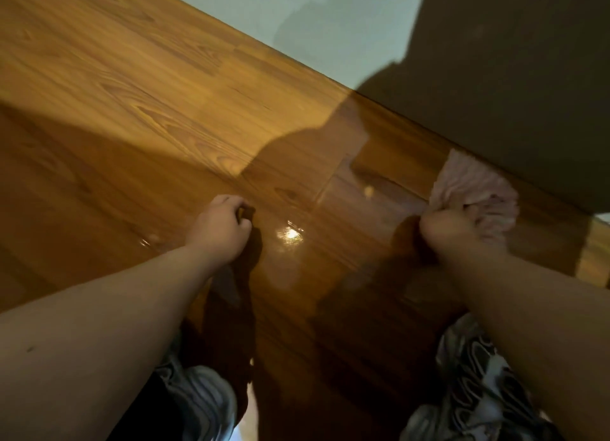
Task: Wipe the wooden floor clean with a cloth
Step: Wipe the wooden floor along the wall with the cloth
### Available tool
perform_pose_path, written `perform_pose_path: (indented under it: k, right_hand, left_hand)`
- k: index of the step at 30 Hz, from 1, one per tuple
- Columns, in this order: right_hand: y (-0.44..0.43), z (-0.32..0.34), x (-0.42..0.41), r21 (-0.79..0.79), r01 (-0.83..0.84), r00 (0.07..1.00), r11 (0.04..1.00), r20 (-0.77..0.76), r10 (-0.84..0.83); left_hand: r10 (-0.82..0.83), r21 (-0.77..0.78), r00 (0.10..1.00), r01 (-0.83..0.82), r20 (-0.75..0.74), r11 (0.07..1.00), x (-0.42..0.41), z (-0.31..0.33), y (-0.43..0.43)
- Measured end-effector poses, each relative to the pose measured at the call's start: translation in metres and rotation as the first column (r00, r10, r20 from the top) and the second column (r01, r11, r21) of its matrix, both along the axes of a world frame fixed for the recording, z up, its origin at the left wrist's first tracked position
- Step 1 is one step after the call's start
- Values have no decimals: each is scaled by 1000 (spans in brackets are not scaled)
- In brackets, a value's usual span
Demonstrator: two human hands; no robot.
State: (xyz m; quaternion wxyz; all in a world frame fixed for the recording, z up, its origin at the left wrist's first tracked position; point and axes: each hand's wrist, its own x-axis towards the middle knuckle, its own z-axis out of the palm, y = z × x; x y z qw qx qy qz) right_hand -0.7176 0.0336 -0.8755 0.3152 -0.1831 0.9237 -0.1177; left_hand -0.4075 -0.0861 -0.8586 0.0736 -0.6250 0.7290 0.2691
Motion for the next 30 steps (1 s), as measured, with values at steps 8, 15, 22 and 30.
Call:
perform_pose_path:
  k: [8,15,22,30]
  right_hand:
    - [-53,7,157,-285,-746,563,602,214,798]
    - [-64,13,154,-450,-215,752,867,490,441]
    - [-70,32,148,-340,-321,816,884,374,440]
    - [-109,130,181,-331,9,622,944,741,254]
  left_hand:
    - [52,5,994,-51,-99,999,17,3,-16]
    - [683,476,664,-514,-305,713,-24,0,-20]
    - [582,571,744,-335,-327,749,-34,31,-29]
    - [677,660,488,-242,-551,711,-5,110,-56]
